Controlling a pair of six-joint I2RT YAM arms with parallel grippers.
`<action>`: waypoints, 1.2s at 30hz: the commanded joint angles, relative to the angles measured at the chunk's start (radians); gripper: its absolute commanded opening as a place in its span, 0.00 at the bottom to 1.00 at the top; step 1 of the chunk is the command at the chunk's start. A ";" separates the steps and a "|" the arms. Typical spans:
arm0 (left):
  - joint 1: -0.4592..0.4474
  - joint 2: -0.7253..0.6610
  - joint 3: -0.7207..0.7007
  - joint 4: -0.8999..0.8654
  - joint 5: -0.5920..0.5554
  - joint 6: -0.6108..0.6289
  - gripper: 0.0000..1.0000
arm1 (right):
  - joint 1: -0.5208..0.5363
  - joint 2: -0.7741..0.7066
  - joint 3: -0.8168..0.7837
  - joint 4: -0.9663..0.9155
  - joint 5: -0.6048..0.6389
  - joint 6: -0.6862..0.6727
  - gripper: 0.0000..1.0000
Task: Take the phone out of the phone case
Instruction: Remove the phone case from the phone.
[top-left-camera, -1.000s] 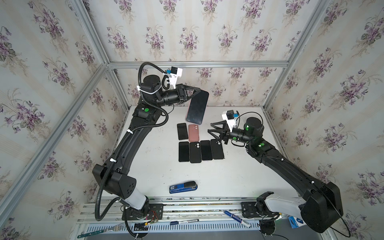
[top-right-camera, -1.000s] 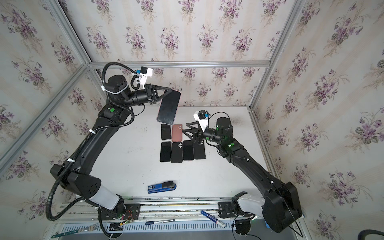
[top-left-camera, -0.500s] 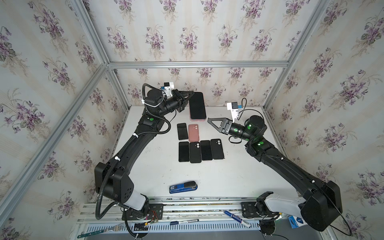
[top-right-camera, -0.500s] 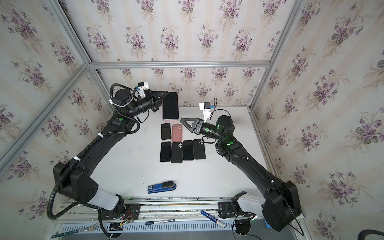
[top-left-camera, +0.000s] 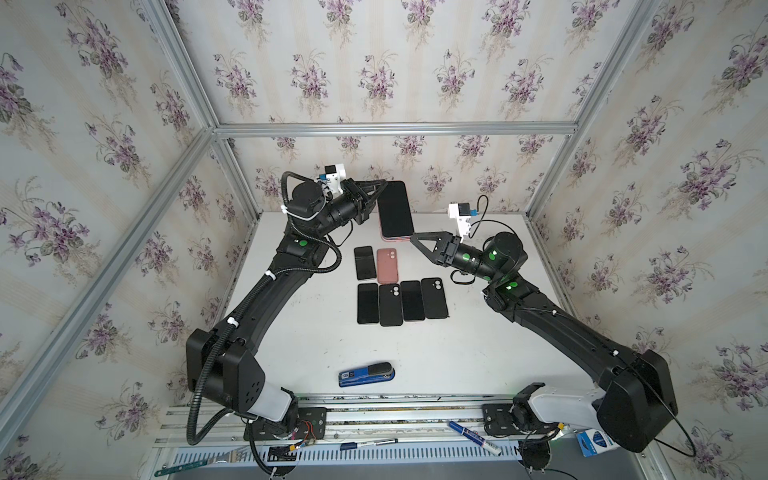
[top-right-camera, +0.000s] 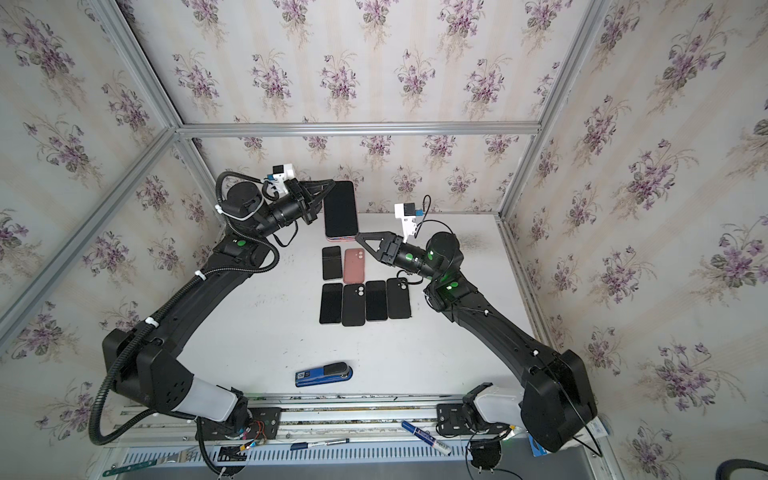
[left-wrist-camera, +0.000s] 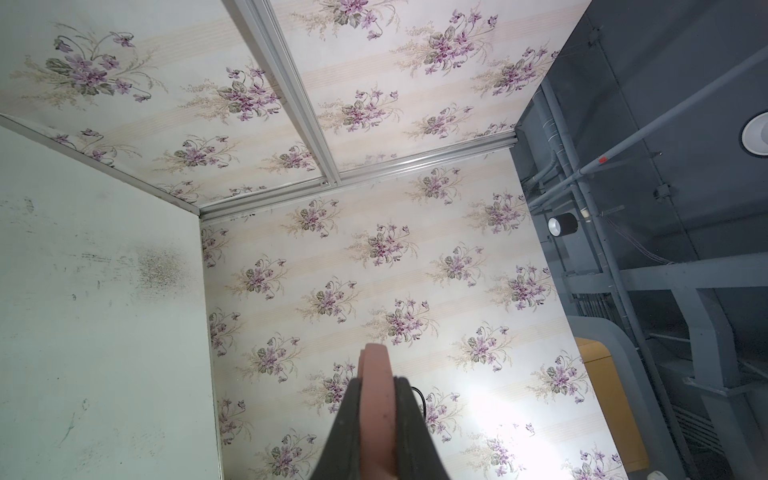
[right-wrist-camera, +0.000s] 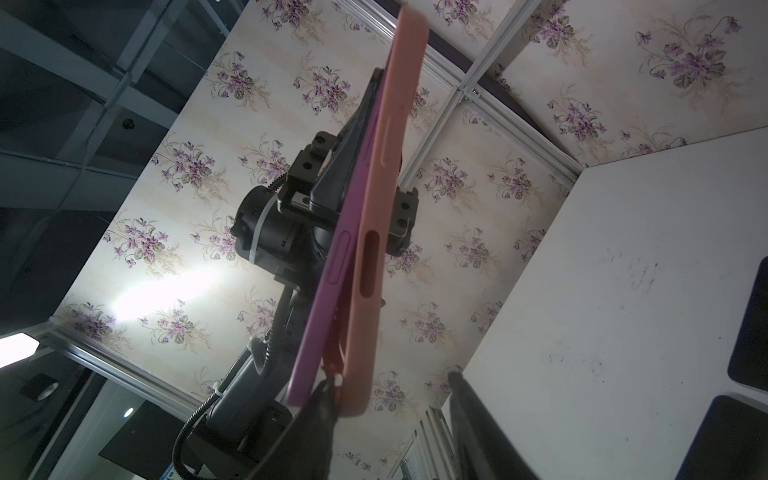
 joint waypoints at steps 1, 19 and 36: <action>-0.003 -0.013 0.001 0.085 0.010 -0.028 0.00 | 0.001 0.011 -0.004 0.086 0.014 0.036 0.46; -0.028 -0.009 -0.087 0.110 -0.046 0.036 0.00 | 0.026 0.063 -0.045 0.250 0.017 0.212 0.10; -0.069 0.027 -0.172 0.082 -0.061 0.141 0.68 | 0.020 -0.009 -0.136 0.105 0.063 0.200 0.00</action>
